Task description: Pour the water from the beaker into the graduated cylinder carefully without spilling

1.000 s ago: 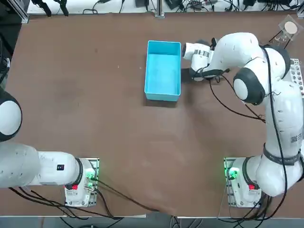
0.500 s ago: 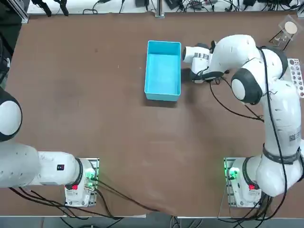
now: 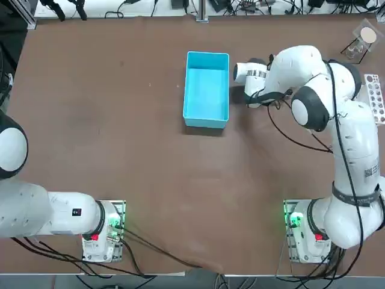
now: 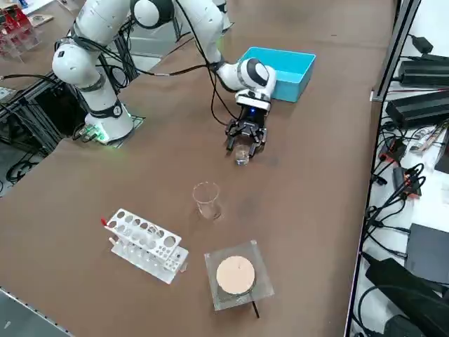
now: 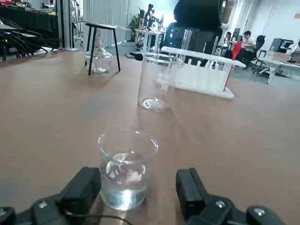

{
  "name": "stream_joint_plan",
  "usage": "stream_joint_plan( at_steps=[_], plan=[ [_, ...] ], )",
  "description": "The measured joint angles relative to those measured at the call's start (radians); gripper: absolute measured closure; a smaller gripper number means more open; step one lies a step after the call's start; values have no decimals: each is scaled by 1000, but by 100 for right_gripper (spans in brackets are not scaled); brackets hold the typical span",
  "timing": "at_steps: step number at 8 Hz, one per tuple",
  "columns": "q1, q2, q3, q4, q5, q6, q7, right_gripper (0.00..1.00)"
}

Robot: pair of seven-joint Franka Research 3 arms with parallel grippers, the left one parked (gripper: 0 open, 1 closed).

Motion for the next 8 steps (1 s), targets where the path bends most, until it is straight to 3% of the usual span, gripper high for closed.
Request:
stream_joint_plan(
  at_steps=[6,8],
  plan=[
    [-32,2,-1,3,-32,14,1,4],
    [-38,2,-1,3,-33,16,3,18]
  ],
)
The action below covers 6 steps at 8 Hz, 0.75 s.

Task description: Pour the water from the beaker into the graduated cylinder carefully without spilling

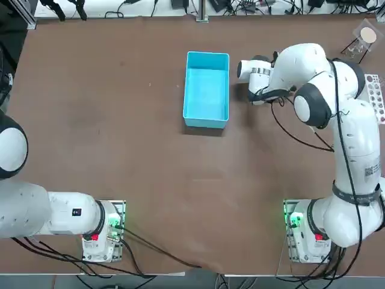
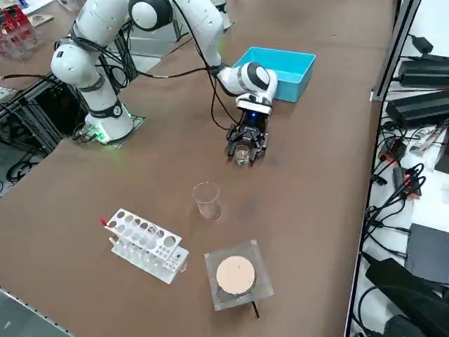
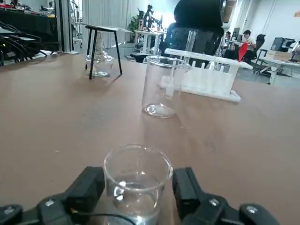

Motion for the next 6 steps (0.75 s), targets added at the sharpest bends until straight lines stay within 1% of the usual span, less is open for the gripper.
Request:
stream_joint_plan(
  at_steps=[1,4,6],
  plan=[
    [0,0,0,1,-2,-1,2,38],
    [0,0,0,5,-2,-3,2,39],
    [-12,-10,-3,19,-1,-25,-8,39]
  ],
)
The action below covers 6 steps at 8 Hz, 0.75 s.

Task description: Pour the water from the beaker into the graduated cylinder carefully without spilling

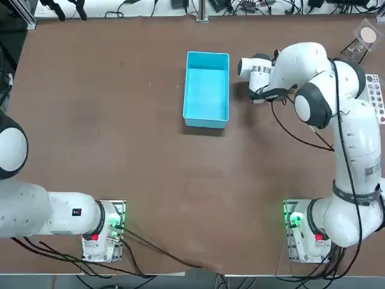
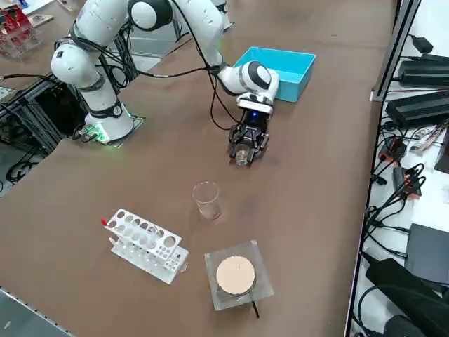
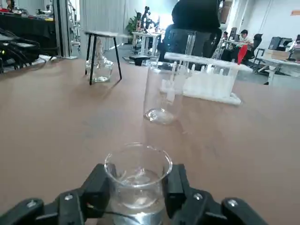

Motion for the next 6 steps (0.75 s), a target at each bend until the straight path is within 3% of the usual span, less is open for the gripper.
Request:
stream_joint_plan(
  at_steps=[3,6],
  plan=[
    [-93,-92,-8,23,8,-62,-42,39],
    [-218,-205,-5,5,19,20,-87,39]
  ],
)
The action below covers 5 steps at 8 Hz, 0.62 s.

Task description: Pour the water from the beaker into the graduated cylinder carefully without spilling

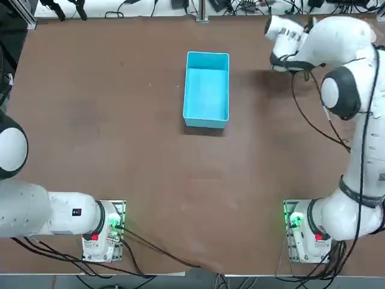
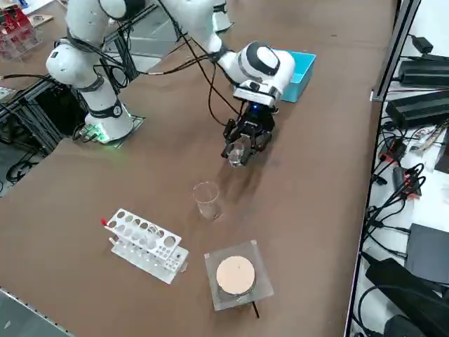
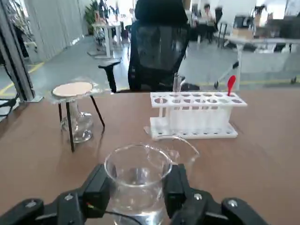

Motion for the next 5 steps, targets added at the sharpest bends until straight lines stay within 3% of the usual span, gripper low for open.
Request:
stream_joint_plan(
  at_steps=[3,5],
  plan=[
    [-137,-117,2,-116,31,208,-99,39],
    [-195,-206,3,-164,173,288,-232,39]
  ],
)
